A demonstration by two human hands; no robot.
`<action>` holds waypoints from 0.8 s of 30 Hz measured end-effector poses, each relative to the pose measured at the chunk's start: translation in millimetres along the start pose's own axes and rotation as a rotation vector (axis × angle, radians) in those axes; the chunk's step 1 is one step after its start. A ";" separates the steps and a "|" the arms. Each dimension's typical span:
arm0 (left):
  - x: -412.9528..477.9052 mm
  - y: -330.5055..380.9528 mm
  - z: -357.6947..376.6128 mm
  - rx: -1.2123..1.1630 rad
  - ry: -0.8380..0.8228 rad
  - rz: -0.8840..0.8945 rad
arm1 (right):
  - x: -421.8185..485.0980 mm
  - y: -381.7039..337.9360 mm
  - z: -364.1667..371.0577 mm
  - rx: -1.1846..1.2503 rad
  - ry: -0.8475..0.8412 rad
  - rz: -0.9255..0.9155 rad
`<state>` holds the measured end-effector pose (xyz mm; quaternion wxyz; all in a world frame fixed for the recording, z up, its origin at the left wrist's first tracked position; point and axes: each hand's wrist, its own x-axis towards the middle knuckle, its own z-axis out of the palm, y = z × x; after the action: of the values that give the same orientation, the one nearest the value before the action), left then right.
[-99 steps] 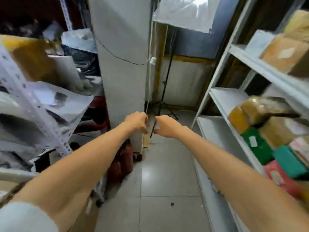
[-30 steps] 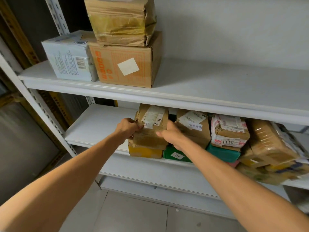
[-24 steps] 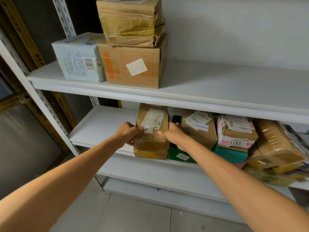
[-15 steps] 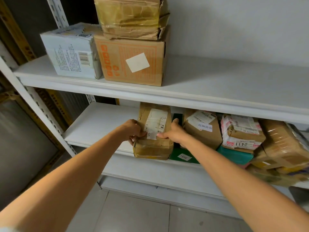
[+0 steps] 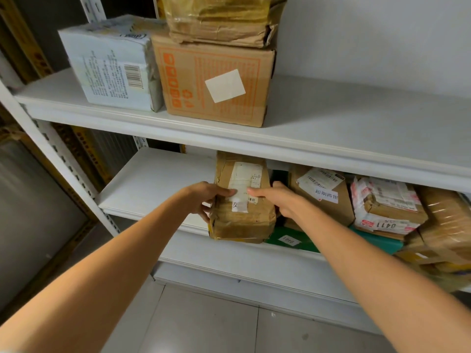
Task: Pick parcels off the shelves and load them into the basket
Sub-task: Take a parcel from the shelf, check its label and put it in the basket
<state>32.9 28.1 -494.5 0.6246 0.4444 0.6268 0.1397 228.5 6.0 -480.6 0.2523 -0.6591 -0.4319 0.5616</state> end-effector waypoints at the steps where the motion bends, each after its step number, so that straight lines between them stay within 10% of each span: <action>1: 0.3 -2.4 0.5 -0.006 0.001 0.004 | 1.5 0.4 -0.6 -0.016 0.002 0.006; 16: -54.9 -56.3 37.5 -0.334 0.229 0.143 | -45.5 43.4 16.0 -0.072 0.058 -0.207; 24: -100.2 -118.7 36.5 -0.146 0.496 0.648 | -89.4 71.2 57.5 -0.127 0.154 -0.618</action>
<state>3.0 -126.3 -521.7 0.4083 0.5262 0.5742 0.4762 194.1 -114.6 -506.0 0.4012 -0.5516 -0.6255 0.3788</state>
